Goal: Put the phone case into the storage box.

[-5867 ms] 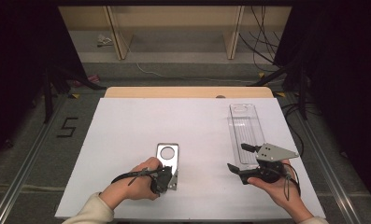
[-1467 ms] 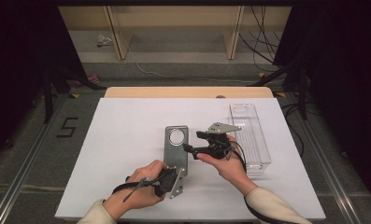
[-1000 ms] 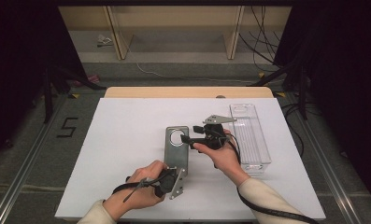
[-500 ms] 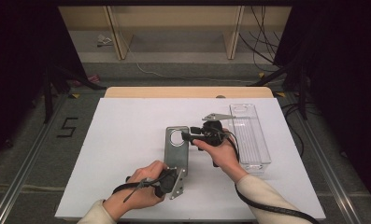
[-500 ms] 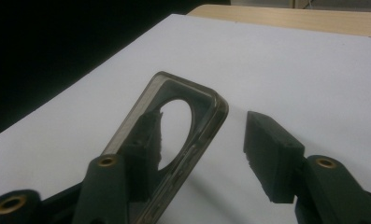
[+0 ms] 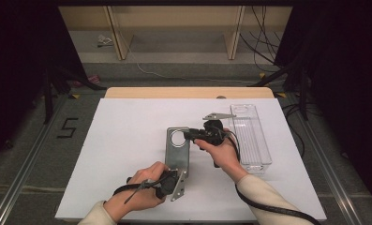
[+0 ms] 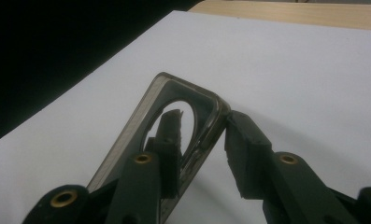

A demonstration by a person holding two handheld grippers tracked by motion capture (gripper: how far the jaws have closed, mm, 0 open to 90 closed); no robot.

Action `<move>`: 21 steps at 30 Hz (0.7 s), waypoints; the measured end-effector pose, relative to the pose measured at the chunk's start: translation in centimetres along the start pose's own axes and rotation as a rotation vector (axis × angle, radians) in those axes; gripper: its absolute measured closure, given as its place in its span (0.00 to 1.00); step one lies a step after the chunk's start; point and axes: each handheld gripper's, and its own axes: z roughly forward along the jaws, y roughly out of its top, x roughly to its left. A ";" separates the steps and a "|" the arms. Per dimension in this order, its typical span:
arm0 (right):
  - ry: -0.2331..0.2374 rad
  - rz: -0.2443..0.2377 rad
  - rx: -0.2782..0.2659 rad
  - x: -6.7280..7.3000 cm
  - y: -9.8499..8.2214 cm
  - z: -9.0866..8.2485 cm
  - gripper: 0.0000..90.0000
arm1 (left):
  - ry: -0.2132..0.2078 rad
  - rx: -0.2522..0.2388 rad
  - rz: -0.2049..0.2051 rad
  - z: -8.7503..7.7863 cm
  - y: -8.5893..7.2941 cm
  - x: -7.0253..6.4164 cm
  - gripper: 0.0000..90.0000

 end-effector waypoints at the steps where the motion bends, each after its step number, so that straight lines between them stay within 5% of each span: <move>1: -0.003 0.000 0.004 0.1 0.0 0.0 0.75 | 0.002 0.000 0.002 0.0 0.0 0.0 0.98; 11: -0.042 -0.007 -0.006 1.2 0.5 -0.6 0.81 | 0.007 0.013 0.024 0.3 -0.1 -0.1 0.98; 21: -0.006 0.027 -0.052 2.2 1.0 -1.3 0.89 | 0.017 0.015 0.023 0.7 -0.3 -0.1 0.98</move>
